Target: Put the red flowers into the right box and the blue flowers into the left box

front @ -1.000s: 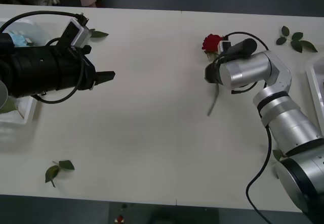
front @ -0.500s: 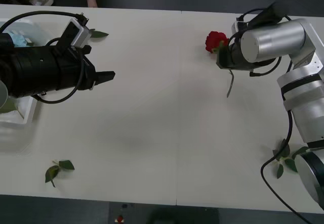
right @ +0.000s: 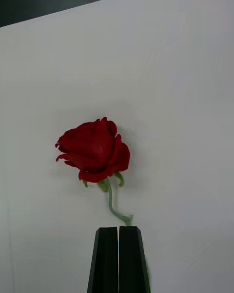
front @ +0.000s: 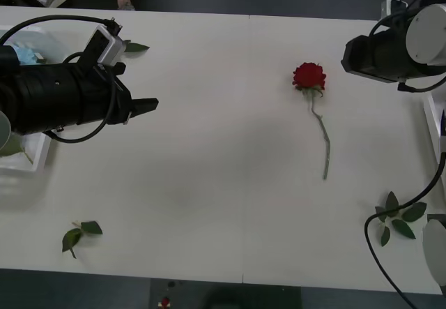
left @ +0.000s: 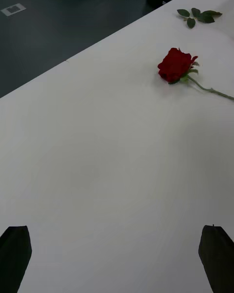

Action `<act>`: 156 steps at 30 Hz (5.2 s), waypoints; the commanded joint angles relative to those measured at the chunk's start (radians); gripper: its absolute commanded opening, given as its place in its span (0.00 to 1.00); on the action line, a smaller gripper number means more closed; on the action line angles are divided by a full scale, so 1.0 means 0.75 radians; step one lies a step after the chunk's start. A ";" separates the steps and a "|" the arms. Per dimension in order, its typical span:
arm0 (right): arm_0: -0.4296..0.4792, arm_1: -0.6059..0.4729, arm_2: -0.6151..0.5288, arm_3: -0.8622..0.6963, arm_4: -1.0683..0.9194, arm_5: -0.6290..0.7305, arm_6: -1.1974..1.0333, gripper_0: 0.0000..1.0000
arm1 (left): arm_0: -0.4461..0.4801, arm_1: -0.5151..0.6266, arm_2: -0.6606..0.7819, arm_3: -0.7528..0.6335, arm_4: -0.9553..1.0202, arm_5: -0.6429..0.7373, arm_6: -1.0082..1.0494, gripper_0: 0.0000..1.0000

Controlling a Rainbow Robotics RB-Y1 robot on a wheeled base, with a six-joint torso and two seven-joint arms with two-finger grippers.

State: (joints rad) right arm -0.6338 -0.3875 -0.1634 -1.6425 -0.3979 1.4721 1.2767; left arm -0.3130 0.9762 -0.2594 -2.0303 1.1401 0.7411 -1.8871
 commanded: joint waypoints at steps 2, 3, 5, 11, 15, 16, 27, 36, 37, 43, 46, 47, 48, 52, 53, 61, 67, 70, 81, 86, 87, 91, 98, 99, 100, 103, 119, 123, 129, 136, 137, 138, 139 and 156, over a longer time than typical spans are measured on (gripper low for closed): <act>0.000 -0.036 0.003 -0.050 0.001 -0.038 0.006 0.07 | -0.016 0.003 0.000 -0.017 0.010 -0.012 -0.024 1.00; 0.009 -0.036 0.011 -0.050 0.003 -0.061 0.006 0.34 | -0.016 0.003 0.000 -0.017 0.010 -0.012 -0.024 1.00; 0.025 -0.036 0.032 -0.048 0.005 -0.095 -0.007 1.00 | -0.016 0.003 0.000 -0.017 0.010 -0.012 -0.024 1.00; 0.043 -0.029 0.075 -0.029 0.007 -0.100 -0.011 1.00 | -0.016 0.003 0.000 -0.017 0.010 -0.012 -0.024 1.00; 0.043 -0.023 0.120 0.020 0.013 -0.128 -0.021 1.00 | -0.016 0.003 0.000 -0.017 0.010 -0.012 -0.024 1.00; 0.041 -0.017 0.134 0.044 0.021 -0.155 -0.023 1.00 | -0.016 0.003 0.000 -0.017 0.010 -0.012 -0.024 1.00; 0.035 0.011 0.294 0.351 0.091 -0.498 -0.023 1.00 | -0.016 0.003 0.000 -0.017 0.010 -0.012 -0.024 1.00; 0.031 0.077 0.337 0.447 0.232 -0.547 -0.023 1.00 | -0.016 0.003 0.000 -0.017 0.010 -0.012 -0.024 1.00; 0.029 0.087 0.337 0.464 0.248 -0.562 -0.023 1.00 | -0.016 0.003 0.000 -0.017 0.010 -0.012 -0.024 1.00; 0.002 0.130 0.337 0.566 0.320 -0.664 -0.027 1.00 | -0.016 0.003 0.000 -0.017 0.010 -0.012 -0.024 1.00; -0.014 0.144 0.334 0.607 0.342 -0.697 -0.027 1.00 | -0.016 0.003 0.000 -0.017 0.010 -0.012 -0.024 1.00; -0.016 0.144 0.334 0.613 0.346 -0.703 -0.027 1.00 | -0.016 0.003 0.000 -0.017 0.010 -0.012 -0.024 1.00; -0.018 0.149 0.334 0.621 0.349 -0.713 -0.029 1.00 | -0.016 0.003 0.000 -0.017 0.010 -0.012 -0.024 1.00; -0.020 0.151 0.334 0.652 0.346 -0.756 -0.027 0.98 | -0.016 0.003 0.000 -0.017 0.010 -0.012 -0.024 1.00; -0.018 0.151 0.334 0.656 0.346 -0.762 -0.023 0.89 | -0.016 0.003 0.000 -0.017 0.010 -0.012 -0.024 1.00; -0.018 0.151 0.337 0.658 0.346 -0.764 -0.019 0.32 | -0.016 0.003 0.000 -0.017 0.010 -0.012 -0.024 1.00; -0.018 0.149 0.337 0.685 0.346 -0.781 -0.019 0.22 | -0.016 0.003 0.000 -0.017 0.010 -0.012 -0.024 1.00; -0.018 0.151 0.337 0.693 0.344 -0.787 -0.021 0.06 | -0.016 0.003 0.000 -0.017 0.010 -0.012 -0.024 1.00; -0.018 0.144 0.332 0.679 0.332 -0.785 -0.027 0.00 | -0.016 0.003 0.000 -0.017 0.010 -0.012 -0.024 1.00; -0.018 0.110 0.320 0.523 0.297 -0.623 -0.029 0.00 | -0.016 0.003 0.000 -0.017 0.010 -0.012 -0.024 1.00; -0.018 0.101 0.312 0.480 0.285 -0.570 -0.023 0.00 | -0.016 0.003 0.000 -0.017 0.010 -0.012 -0.024 1.00; -0.016 0.056 0.273 0.263 0.216 -0.329 -0.027 0.00 | -0.016 0.003 0.000 -0.017 0.010 -0.012 -0.024 1.00; 0.019 0.018 0.107 -0.062 0.183 -0.024 -0.015 0.00 | -0.016 0.003 0.000 -0.017 0.010 -0.012 -0.024 1.00; 0.039 0.014 0.060 -0.123 0.181 0.021 -0.011 0.00 | -0.016 0.003 0.000 -0.017 0.010 -0.012 -0.024 1.00; 0.058 0.009 0.011 -0.178 0.177 0.066 -0.005 0.00 | -0.016 0.003 0.000 -0.017 0.010 -0.012 -0.024 1.00; 0.123 -0.025 -0.107 -0.307 0.166 0.154 0.047 0.00 | -0.016 0.003 0.000 -0.017 0.010 -0.012 -0.024 1.00; 0.469 -0.256 -0.629 -0.363 0.003 0.187 0.368 0.00 | -0.016 0.003 0.000 -0.017 0.010 -0.012 -0.024 1.00; 0.485 -0.265 -0.696 -0.260 0.023 0.134 0.398 0.00 | -0.016 0.003 0.000 -0.017 0.010 -0.012 -0.024 1.00; 0.491 -0.322 -0.694 0.004 0.052 -0.130 0.437 0.00 | -0.016 0.003 0.000 -0.017 0.010 -0.012 -0.024 1.00; 0.489 -0.400 -0.608 0.339 0.062 -0.492 0.441 0.00 | -0.016 0.003 0.000 -0.017 0.010 -0.012 -0.024 1.00; 0.489 -0.406 -0.594 0.378 0.062 -0.525 0.443 0.00 | -0.016 0.003 0.000 -0.017 0.010 -0.012 -0.024 1.00; 0.489 -0.406 -0.580 0.409 0.060 -0.550 0.439 0.00 | -0.016 0.003 0.000 -0.017 0.010 -0.012 -0.024 1.00; 0.491 -0.406 -0.570 0.423 0.060 -0.568 0.441 0.00 | -0.016 0.003 0.000 -0.017 0.010 -0.012 -0.024 1.00; 0.487 -0.410 -0.471 0.049 -0.163 -0.300 0.541 1.00 | -0.016 0.003 0.000 -0.017 0.010 -0.012 -0.024 1.00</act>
State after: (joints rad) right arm -0.2571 -0.6634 -0.4983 -1.5022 -0.4903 1.2177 1.5861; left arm -0.3130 0.9762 -0.2594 -2.0298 1.1404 0.7411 -1.8871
